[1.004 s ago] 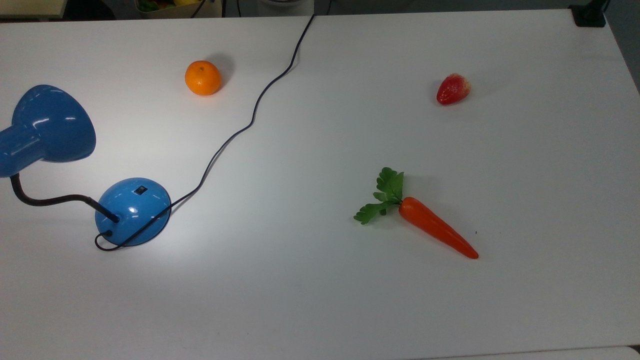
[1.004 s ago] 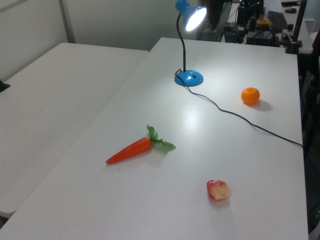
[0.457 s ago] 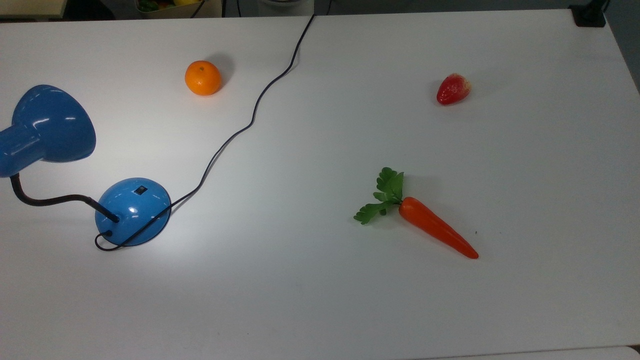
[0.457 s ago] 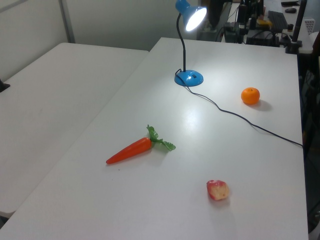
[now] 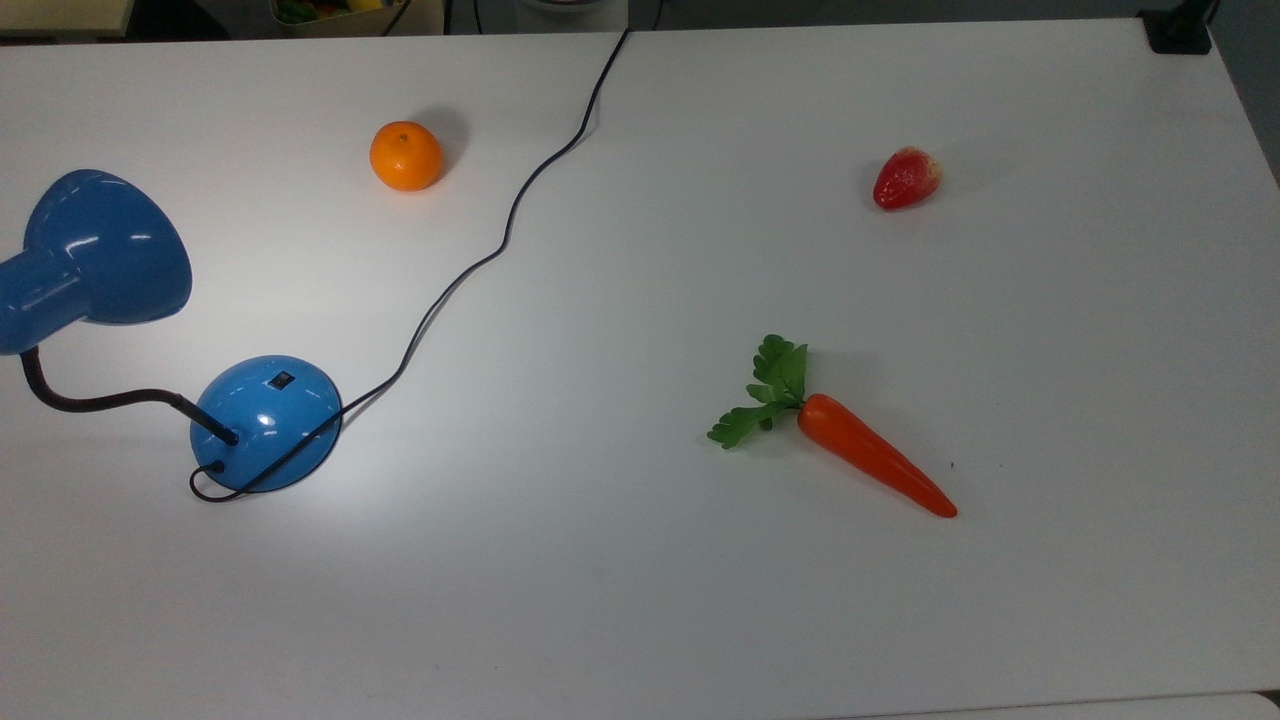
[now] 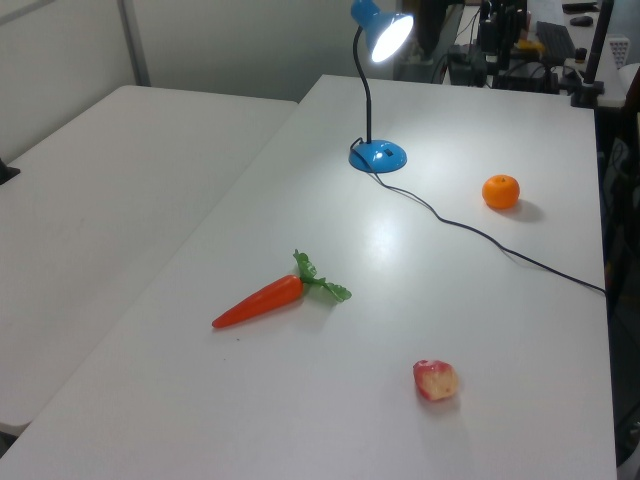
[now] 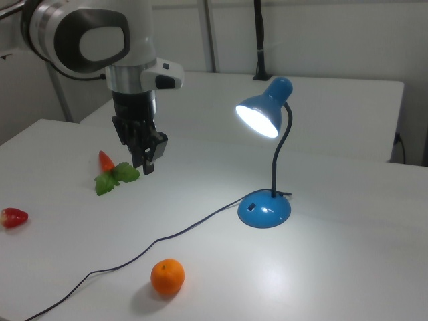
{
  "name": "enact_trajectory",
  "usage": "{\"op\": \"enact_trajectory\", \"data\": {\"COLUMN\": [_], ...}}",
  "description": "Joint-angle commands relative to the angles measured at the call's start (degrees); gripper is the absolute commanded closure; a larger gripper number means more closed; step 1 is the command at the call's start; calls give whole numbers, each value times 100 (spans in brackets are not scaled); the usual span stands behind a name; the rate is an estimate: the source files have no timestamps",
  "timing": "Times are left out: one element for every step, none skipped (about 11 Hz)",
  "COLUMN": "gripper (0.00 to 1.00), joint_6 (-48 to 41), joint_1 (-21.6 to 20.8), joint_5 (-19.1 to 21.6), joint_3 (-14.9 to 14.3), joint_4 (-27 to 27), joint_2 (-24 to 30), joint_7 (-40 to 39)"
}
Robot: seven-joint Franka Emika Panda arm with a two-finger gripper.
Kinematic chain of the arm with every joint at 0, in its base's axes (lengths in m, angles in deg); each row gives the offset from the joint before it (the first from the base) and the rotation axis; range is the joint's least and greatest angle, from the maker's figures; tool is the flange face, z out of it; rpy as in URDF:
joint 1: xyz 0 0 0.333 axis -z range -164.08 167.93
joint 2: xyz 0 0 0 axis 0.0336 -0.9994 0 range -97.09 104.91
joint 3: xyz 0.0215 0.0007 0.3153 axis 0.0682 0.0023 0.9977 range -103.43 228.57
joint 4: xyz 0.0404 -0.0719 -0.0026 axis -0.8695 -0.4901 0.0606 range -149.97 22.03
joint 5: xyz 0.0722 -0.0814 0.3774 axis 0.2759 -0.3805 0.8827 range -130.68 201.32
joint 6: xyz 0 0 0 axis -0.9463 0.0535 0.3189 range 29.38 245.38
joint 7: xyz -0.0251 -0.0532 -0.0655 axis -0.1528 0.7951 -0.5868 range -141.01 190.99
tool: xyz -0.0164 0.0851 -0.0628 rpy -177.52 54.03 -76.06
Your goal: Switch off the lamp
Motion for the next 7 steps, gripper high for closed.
{"op": "enact_trajectory", "data": {"gripper": [78,80,81,84,89,90,91], "joint_6": [174,350,569,841,1148,1439,1798], "joint_1": [93,128,137,129,129,129,129], "joint_5": [75,101,145,171,171,180,180], "joint_3": [-46,-37,-37,-37,-37,-37,-37], "joint_4": [-118,-214,-337,-452,-583,-750,-934], "joint_2": [10,10,18,10,1,1,-8], "joint_7": [-121,-94,-68,-33,-24,2,133]}}
